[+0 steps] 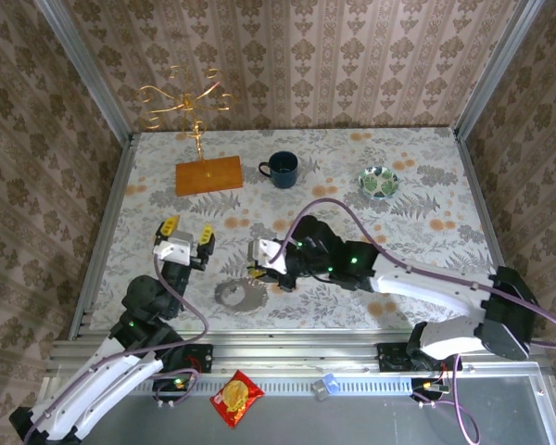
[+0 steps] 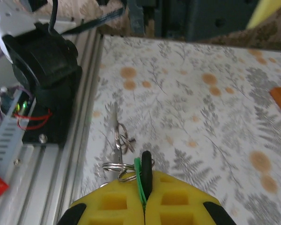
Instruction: Put the keys on the keyring
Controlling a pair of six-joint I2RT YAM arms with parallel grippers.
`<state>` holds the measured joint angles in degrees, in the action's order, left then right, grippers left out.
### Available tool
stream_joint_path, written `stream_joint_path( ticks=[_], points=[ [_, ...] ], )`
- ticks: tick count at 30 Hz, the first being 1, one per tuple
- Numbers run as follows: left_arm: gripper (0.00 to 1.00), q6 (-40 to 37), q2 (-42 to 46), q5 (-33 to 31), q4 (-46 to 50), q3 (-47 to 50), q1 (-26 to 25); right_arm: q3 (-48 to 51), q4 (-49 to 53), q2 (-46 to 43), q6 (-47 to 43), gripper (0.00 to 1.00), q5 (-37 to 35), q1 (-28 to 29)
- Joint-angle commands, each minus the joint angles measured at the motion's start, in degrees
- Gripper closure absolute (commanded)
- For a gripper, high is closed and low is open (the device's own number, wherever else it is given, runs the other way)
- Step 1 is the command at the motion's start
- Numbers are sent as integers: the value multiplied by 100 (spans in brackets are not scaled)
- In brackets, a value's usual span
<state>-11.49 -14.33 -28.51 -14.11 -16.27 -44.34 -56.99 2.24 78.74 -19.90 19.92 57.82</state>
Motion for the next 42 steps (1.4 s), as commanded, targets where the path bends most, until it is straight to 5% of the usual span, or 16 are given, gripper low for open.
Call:
stream_joint_path(
  ticks=[1,17,30,42],
  points=[
    [34,323,41,-753,591,-190,121,-175,-601,431,438,97,156,10],
    [32,1052,-595,-745,1068,-174,583,336,1884,557,-1230,96,-1816,-789],
    [31,1036,-1163,-472,879,-175,807,671,2736,1076,-2258,93,-3292,-867],
    [24,1060,-1726,-117,622,-122,1222,675,4379,1154,-2381,72,-3985,-994]
  ],
)
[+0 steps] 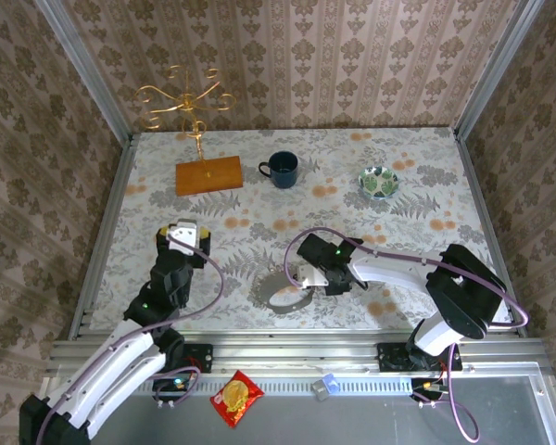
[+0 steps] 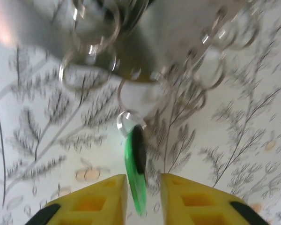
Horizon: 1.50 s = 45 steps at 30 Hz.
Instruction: Put the keys on the keyring
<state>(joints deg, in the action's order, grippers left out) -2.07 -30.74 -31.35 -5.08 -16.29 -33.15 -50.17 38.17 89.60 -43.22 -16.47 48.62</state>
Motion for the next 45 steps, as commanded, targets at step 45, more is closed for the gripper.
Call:
stream_joint_path(
  ticks=[45],
  points=[
    [0,-312,-5229,2325,-5081,-174,2865,2666,-8686,-186,4523,31,1479,-4826]
  ],
)
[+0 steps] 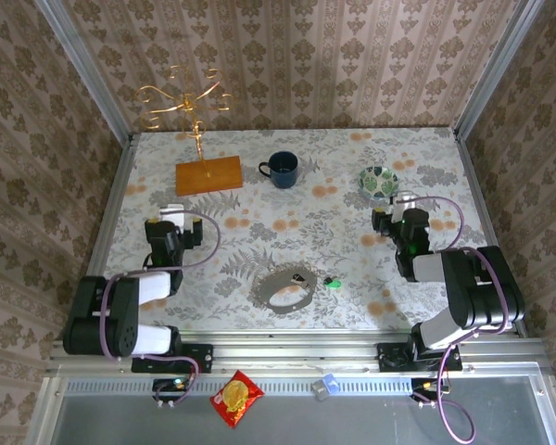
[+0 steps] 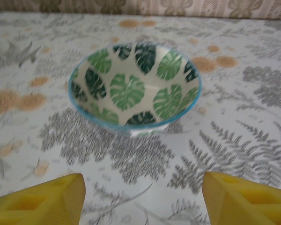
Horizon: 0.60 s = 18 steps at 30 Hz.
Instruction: Put the keys on the keyring
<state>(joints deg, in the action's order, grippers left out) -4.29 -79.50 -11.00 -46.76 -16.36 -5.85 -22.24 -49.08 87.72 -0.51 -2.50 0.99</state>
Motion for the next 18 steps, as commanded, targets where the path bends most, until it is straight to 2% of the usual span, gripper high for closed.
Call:
stream_joint_path(
  ticks=[1,3,5,7,8,10,18],
  points=[
    [0,-56,-581,357,-1082,-176,184,-128,77,-13,253,31,89,-71],
    [0,-147,-1106,460,-1769,-123,193,-131,78,-11,254,30,96,-71],
    [0,29,-876,429,-1023,-278,227,-131,69,-8,254,29,101,-73],
    [0,62,-1034,95,-999,-455,264,-132,63,-7,254,29,102,-73],
    [0,201,-951,70,-682,-533,275,-132,66,-5,259,29,107,-75],
    [0,85,-1019,-2,-1011,-445,259,-132,65,-1,254,28,101,-77],
    [0,39,-1008,107,-867,-500,224,-132,74,7,254,27,101,-77]
  ],
)
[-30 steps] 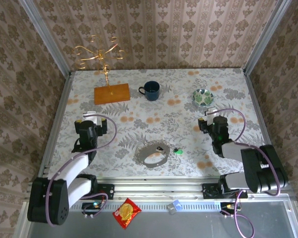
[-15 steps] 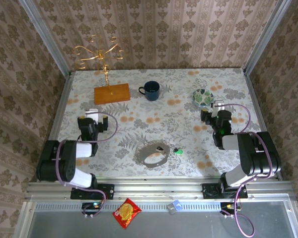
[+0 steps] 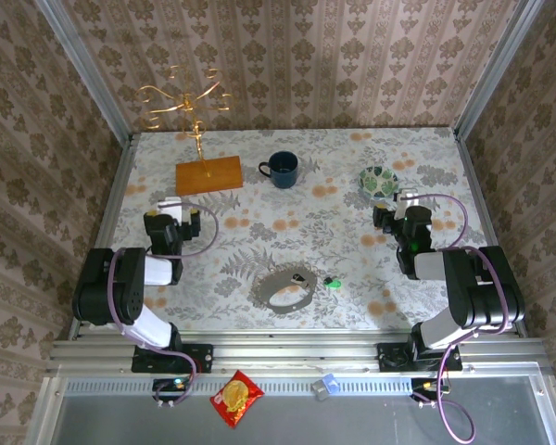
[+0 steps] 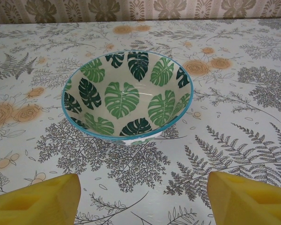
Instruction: Put the keys on the keyring
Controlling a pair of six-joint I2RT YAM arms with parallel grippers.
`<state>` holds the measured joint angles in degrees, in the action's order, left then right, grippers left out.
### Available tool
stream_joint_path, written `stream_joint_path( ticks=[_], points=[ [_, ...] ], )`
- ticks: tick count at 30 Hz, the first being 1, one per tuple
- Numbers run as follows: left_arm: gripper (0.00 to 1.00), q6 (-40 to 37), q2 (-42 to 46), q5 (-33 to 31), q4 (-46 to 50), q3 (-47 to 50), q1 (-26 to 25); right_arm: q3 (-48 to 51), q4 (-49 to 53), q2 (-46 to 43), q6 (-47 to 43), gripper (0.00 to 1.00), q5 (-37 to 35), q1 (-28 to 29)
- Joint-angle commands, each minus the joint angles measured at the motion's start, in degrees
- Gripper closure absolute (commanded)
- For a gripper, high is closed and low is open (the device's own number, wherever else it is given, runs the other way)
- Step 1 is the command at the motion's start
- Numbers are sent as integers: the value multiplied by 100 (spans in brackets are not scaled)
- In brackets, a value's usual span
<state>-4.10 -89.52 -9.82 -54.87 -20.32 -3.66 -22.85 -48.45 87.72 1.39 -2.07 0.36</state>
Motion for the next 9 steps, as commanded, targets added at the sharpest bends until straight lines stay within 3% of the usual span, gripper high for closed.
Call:
stream_joint_path(
  ticks=[1,6,9],
  points=[
    [0,32,3,17,9,-125,14,-70,11,8,63,27,59,-16],
    [0,89,10,287,168,-202,138,-70,11,-2,63,26,58,-17],
    [0,86,13,314,115,-176,147,-70,2,-9,63,17,58,-18]
  ],
)
